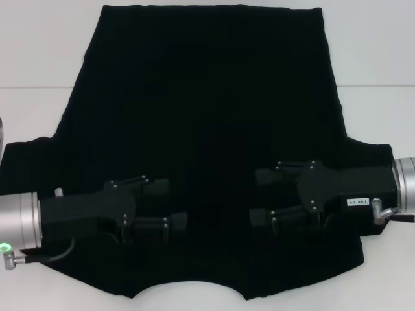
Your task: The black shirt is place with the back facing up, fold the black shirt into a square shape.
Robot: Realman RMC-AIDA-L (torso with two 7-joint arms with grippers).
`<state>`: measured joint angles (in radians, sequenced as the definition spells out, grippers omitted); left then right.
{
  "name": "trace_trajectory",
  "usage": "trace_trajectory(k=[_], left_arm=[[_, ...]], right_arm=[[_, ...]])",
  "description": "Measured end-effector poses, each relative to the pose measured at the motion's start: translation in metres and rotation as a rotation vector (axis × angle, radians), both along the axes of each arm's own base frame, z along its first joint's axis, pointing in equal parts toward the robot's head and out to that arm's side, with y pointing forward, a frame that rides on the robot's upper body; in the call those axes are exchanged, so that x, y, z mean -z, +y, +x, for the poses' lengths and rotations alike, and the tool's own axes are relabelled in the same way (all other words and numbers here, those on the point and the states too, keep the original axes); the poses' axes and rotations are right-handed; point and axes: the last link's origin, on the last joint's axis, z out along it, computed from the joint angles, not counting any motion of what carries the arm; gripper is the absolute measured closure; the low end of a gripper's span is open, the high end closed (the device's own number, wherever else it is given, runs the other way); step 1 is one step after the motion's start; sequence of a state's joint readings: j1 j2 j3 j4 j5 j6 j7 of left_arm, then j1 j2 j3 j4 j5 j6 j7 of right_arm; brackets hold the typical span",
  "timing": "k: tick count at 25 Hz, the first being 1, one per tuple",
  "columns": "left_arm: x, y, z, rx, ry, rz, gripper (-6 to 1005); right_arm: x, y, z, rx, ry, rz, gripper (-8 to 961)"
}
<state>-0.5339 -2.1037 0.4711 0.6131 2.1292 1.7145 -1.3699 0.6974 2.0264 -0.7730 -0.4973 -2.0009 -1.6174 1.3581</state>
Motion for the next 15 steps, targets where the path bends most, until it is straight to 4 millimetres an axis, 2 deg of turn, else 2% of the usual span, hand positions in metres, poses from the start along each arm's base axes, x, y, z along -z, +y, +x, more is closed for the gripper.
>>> trace_trajectory(k=[2, 6, 9, 15], left_arm=[[-0.003, 0.003, -0.001, -0.04, -0.01, 0.009, 85], [-0.026, 0.02, -0.015, -0.279, -0.061, 0.046, 90], [-0.048, 0.03, -0.03, -0.481, -0.102, 0.065, 94], [-0.084, 0.034, -0.064, -0.779, -0.081, 0.136, 101]], right_arm=[[0.0, 0.001, -0.001, 0.0, 0.005, 0.006, 13], [0.0, 0.002, -0.002, 0.002, 0.012, 0.011, 13], [-0.001, 0.002, -0.003, 0.005, 0.02, 0.017, 12], [0.002, 0.004, -0.004, 0.017, 0.031, 0.03, 12]])
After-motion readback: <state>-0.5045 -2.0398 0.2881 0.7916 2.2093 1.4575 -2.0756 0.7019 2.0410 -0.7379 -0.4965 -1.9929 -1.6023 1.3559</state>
